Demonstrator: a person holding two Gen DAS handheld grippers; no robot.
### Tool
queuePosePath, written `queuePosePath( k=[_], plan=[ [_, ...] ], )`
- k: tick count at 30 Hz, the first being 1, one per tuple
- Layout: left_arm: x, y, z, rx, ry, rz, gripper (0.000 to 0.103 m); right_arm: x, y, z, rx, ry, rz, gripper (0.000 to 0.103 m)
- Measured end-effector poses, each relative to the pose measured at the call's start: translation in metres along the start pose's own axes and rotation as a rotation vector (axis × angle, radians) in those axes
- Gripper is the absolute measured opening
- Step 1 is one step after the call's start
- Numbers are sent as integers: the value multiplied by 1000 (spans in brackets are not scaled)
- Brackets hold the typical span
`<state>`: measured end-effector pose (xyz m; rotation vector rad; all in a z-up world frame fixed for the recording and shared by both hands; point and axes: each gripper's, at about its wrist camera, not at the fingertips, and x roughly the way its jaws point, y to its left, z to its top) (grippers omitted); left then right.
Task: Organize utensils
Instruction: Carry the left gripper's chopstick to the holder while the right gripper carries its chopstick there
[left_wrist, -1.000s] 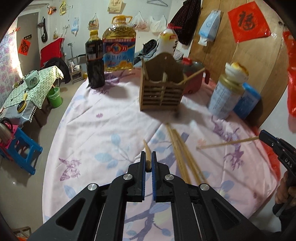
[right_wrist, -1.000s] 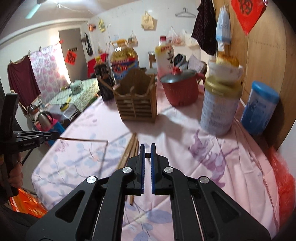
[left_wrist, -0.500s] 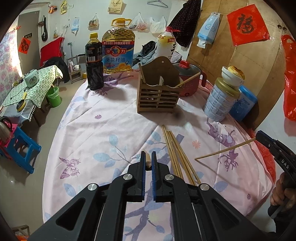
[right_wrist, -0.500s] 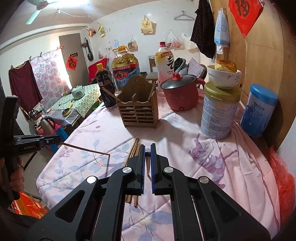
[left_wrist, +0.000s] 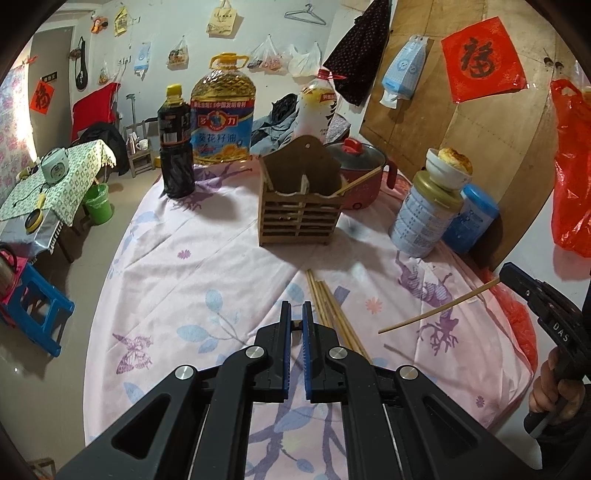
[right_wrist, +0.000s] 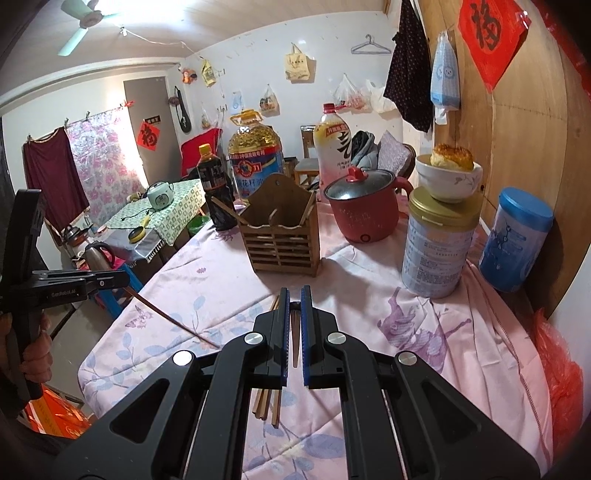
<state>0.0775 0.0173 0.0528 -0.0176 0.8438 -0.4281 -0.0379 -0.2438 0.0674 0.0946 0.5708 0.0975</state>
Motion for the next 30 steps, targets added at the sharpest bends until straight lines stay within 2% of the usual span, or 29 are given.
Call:
queuePosePath(
  k=[9, 15, 21, 25, 30],
  plan=[
    [0, -13, 36, 58, -38, -6, 6, 6, 3, 23, -25, -25, 25, 6],
    [6, -20, 80, 80, -89, -20, 6, 17, 8, 49, -35, -51, 64, 6],
    [7, -26, 147, 94, -195, -33, 6, 33, 14, 98, -49, -119, 100, 6],
    [14, -36, 194, 132, -266, -12, 6, 54, 11, 135, -42, -157, 108, 6],
    [35, -36, 230, 137, -294, 8, 6, 88, 7, 176, -38, -193, 114, 6]
  ],
)
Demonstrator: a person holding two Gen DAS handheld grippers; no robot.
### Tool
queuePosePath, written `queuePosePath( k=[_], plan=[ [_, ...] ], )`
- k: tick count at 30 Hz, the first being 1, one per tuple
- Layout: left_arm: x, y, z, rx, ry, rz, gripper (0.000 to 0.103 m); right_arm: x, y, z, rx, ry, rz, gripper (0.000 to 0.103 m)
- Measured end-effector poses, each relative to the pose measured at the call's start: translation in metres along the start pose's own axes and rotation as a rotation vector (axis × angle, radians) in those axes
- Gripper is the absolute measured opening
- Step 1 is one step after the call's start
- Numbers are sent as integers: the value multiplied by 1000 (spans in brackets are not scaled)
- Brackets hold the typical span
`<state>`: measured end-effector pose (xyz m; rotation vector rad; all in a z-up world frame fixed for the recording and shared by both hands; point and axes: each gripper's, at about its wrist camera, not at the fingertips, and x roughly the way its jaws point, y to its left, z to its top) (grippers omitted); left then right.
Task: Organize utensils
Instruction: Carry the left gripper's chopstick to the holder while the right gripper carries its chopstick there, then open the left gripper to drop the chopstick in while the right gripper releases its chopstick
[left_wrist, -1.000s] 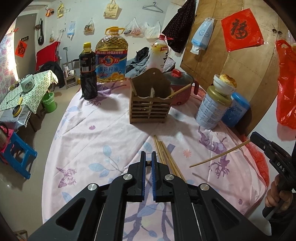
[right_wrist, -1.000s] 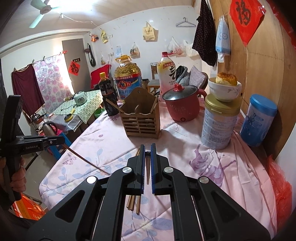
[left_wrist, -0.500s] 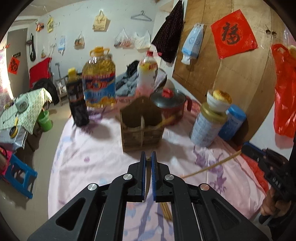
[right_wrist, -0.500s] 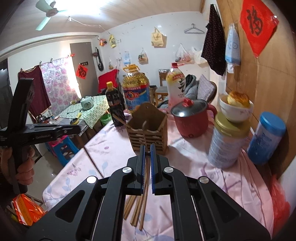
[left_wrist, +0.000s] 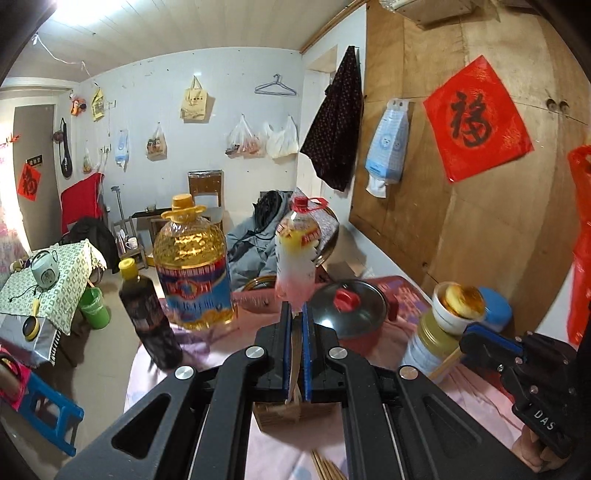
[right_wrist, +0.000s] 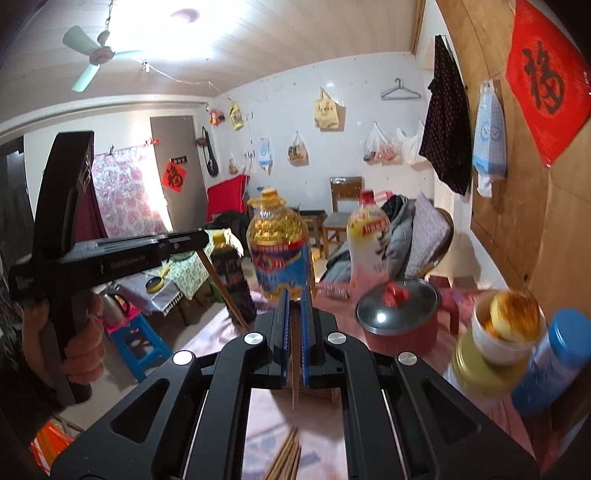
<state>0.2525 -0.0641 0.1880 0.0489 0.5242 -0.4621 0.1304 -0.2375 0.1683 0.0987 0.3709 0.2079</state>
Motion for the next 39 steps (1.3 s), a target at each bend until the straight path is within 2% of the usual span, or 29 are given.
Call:
queuePosePath(
  k=[5, 7, 8, 9, 11, 13, 15, 18, 25, 32, 39],
  plan=[
    [43, 14, 0, -39, 32, 28, 6, 44, -11, 7, 26, -3, -15, 6],
    [60, 22, -11, -79, 75, 34, 7, 66, -15, -2, 22, 42, -52, 9],
    [65, 25, -16, -93, 95, 38, 12, 73, -16, -5, 27, 64, -67, 12],
    [68, 28, -20, -105, 110, 37, 23, 76, -19, -7, 45, 74, -59, 12],
    [65, 32, -27, -113, 104, 51, 36, 70, -22, -7, 63, 46, -41, 11],
    [59, 35, -29, -102, 98, 77, 36, 62, -21, -1, 47, 20, -50, 12],
    [53, 37, -30, -110, 98, 72, 36, 51, -20, 5, 33, -9, -45, 12],
    [43, 38, -34, -111, 94, 86, 37, 37, -19, 3, 36, -15, -41, 12],
    [21, 41, -68, -169, 143, 92, 40, 16, -25, -36, 104, 63, -49, 12],
    [-6, 32, -124, -189, 217, 90, 40, -10, -11, -81, 119, 146, -56, 13],
    [-23, 12, -188, -159, 321, 84, 40, -32, 6, -129, 104, 234, -64, 23]
  ],
)
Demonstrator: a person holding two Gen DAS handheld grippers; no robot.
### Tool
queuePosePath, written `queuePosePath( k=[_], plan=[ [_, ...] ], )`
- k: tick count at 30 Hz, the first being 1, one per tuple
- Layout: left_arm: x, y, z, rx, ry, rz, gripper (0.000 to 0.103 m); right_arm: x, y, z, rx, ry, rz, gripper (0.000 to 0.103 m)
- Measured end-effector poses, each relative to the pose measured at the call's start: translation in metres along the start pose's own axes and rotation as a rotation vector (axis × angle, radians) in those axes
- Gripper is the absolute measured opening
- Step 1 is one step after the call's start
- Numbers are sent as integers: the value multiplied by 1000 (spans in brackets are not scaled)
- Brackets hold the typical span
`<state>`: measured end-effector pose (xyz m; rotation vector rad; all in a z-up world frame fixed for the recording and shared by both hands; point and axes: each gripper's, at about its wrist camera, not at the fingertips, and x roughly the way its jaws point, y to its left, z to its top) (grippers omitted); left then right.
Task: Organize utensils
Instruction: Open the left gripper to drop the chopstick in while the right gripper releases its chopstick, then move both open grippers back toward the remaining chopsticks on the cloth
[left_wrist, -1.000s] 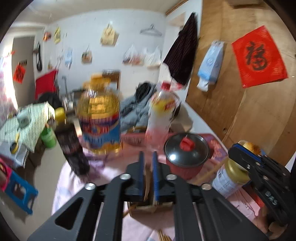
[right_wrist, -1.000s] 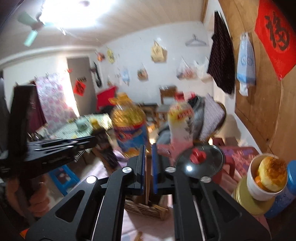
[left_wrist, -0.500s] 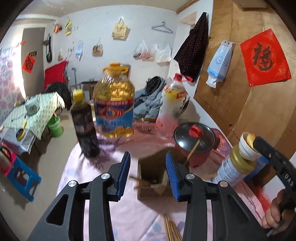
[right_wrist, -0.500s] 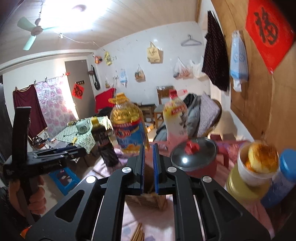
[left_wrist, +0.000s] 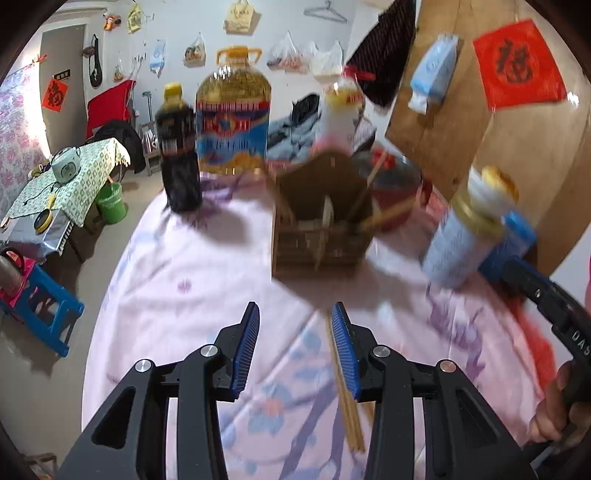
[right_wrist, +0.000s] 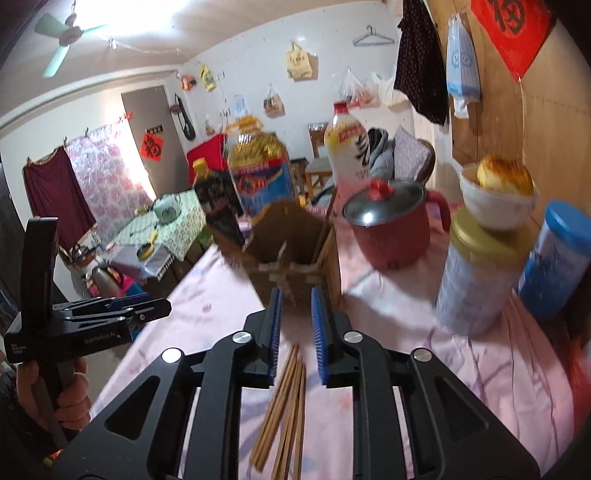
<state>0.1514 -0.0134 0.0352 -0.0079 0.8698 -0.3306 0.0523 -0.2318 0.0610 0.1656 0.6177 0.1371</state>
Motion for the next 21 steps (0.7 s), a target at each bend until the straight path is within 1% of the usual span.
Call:
queuePosePath(
  k=[4, 5, 6, 7, 8, 11, 13, 14, 17, 21],
  plan=[
    [6, 7, -41, -13, 72, 8, 40, 4, 2, -37, -29, 87, -5, 24],
    [9, 9, -49, -21, 89, 12, 41, 7, 2, -50, -46, 124, -14, 25],
    [11, 13, -58, -35, 110, 14, 46, 9, 2, -59, -55, 146, -21, 25],
    [15, 19, -71, -56, 138, 11, 48, 15, 1, -76, -72, 196, -33, 25],
    [17, 23, -78, -69, 153, 13, 53, 19, -1, -88, -80, 229, -40, 25],
    [26, 37, -108, -94, 220, 43, 56, 28, -6, -123, -95, 324, -57, 25],
    [28, 43, -123, -109, 251, 52, 60, 32, -7, -142, -105, 371, -60, 25],
    [29, 46, -131, -112, 265, 66, 64, 34, -5, -153, -113, 399, -53, 25],
    [32, 50, -144, -108, 298, 94, 66, 38, 1, -172, -121, 450, -22, 25],
    [35, 49, -148, -98, 314, 102, 72, 42, 11, -180, -143, 466, -5, 25]
  ],
)
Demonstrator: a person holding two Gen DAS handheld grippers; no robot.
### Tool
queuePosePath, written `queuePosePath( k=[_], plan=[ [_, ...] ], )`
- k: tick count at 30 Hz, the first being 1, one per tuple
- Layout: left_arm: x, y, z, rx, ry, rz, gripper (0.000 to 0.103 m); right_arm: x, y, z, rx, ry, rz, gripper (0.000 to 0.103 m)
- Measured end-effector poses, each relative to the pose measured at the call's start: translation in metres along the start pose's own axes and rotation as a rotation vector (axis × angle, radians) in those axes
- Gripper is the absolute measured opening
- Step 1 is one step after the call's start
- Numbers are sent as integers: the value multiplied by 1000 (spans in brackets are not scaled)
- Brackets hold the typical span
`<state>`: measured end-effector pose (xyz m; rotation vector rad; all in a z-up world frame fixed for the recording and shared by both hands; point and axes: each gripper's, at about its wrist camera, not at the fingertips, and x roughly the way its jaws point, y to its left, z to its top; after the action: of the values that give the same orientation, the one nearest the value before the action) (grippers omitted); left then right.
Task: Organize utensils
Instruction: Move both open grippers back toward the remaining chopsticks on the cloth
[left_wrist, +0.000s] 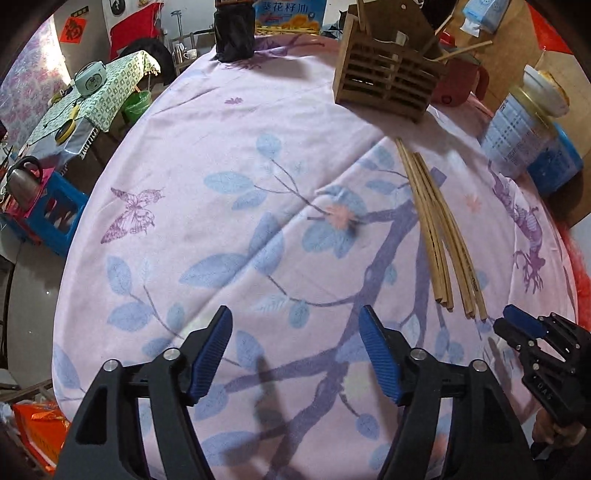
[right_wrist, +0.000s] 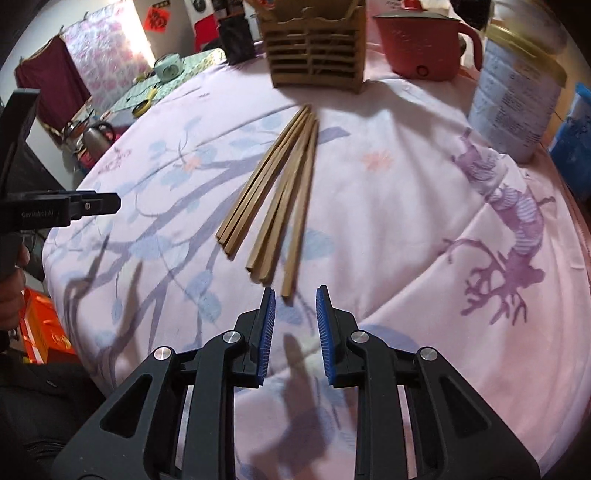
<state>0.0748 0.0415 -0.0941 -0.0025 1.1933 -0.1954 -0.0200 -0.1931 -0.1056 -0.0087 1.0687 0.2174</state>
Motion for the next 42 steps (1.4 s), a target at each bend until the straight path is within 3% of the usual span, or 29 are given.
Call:
queuePosePath(
  k=[8, 11, 17, 32, 42],
  plan=[
    [1, -3, 0, 19, -2, 4, 75, 14, -5, -2, 52, 11, 20, 25],
    [2, -7, 2, 33, 1, -4, 75, 13, -13, -4, 87, -9, 21, 20],
    [8, -23, 8, 65, 10, -30, 75, 2, -31, -8, 144, -29, -25, 26],
    [52, -88, 27, 166, 34, -109, 75, -46, -58, -34, 118, -77, -195, 26],
    [67, -97, 36, 185, 10, -47, 78, -55, -71, -40, 144, -77, -242, 26]
  ],
)
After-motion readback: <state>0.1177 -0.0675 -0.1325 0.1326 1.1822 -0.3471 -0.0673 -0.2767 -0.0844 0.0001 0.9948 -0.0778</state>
